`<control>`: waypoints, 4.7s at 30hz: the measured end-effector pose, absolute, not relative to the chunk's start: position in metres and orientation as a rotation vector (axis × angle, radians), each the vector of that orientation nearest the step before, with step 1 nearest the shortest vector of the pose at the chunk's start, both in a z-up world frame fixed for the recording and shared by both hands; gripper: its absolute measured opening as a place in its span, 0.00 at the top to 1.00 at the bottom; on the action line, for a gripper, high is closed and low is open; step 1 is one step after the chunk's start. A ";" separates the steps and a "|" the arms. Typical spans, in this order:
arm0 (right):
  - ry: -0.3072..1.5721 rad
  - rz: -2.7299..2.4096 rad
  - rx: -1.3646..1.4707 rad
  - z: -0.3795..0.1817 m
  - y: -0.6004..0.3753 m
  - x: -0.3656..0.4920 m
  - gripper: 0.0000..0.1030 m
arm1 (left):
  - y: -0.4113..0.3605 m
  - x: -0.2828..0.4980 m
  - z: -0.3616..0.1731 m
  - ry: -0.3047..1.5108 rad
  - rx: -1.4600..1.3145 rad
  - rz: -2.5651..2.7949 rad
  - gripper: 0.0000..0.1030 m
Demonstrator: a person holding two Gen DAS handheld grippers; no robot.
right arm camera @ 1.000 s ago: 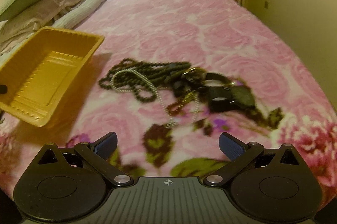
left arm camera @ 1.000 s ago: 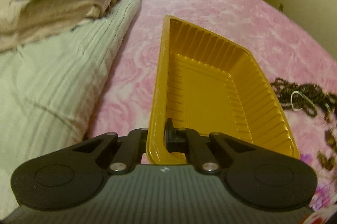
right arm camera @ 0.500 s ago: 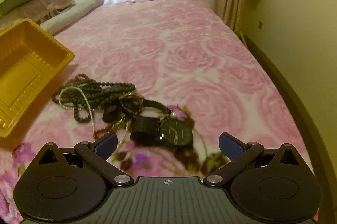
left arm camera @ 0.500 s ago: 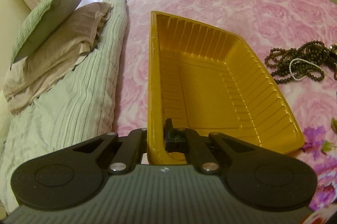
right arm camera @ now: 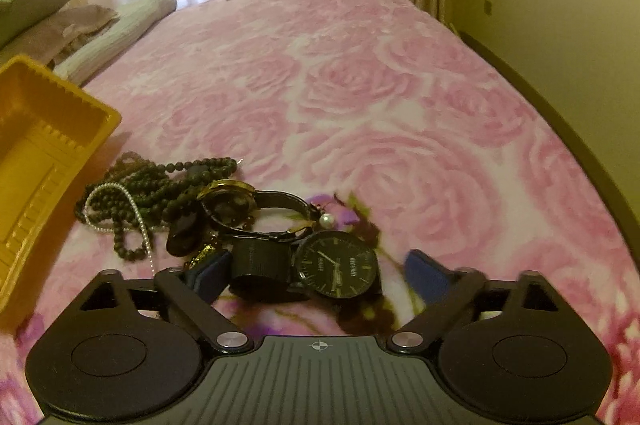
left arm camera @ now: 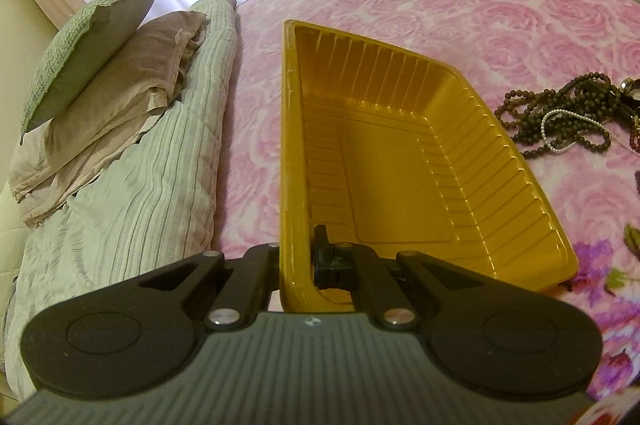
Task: Organize jewelry
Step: 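Reach the right tool to the black wristwatch and grasp it, then carry the watch into the tray with the right tool and release, then return the right tool to the jewelry and grasp the second black watch, then lower the second watch into the tray with the right tool and open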
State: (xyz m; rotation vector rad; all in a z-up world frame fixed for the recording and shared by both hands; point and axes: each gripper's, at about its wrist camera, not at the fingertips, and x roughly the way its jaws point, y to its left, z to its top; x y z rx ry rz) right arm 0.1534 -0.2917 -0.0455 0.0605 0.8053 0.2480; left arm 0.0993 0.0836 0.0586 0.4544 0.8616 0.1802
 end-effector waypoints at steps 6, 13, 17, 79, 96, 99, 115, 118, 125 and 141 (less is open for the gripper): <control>0.766 0.243 0.019 -0.042 -0.286 0.143 0.31 | 0.087 0.098 0.058 0.859 0.448 0.173 0.98; 0.741 0.239 -0.029 -0.037 -0.282 0.134 0.37 | 0.087 0.097 0.058 0.852 0.444 0.163 0.98; 0.748 0.232 -0.030 -0.039 -0.281 0.138 0.37 | 0.088 0.097 0.058 0.852 0.441 0.158 0.98; 0.696 0.727 -0.014 0.005 -0.108 0.121 0.36 | 0.103 0.094 0.048 0.861 0.360 0.147 0.98; 0.743 0.238 0.087 -0.032 -0.269 0.106 0.36 | 0.099 0.092 0.045 0.861 0.359 0.155 0.98; 0.732 0.228 0.074 -0.031 -0.273 0.113 0.36 | 0.098 0.091 0.046 0.861 0.363 0.157 0.98; 0.725 0.215 0.008 -0.037 -0.286 0.172 0.39 | 0.096 0.092 0.047 0.868 0.372 0.166 0.98; 0.747 0.233 -0.059 -0.039 -0.282 0.176 0.47 | 0.096 0.092 0.047 0.869 0.373 0.166 0.98; 0.778 0.241 -0.147 -0.044 -0.275 0.168 0.55 | 0.096 0.092 0.048 0.871 0.374 0.167 0.98; 0.758 0.263 -0.119 -0.042 -0.268 0.138 0.92 | 0.097 0.092 0.046 0.869 0.370 0.166 0.98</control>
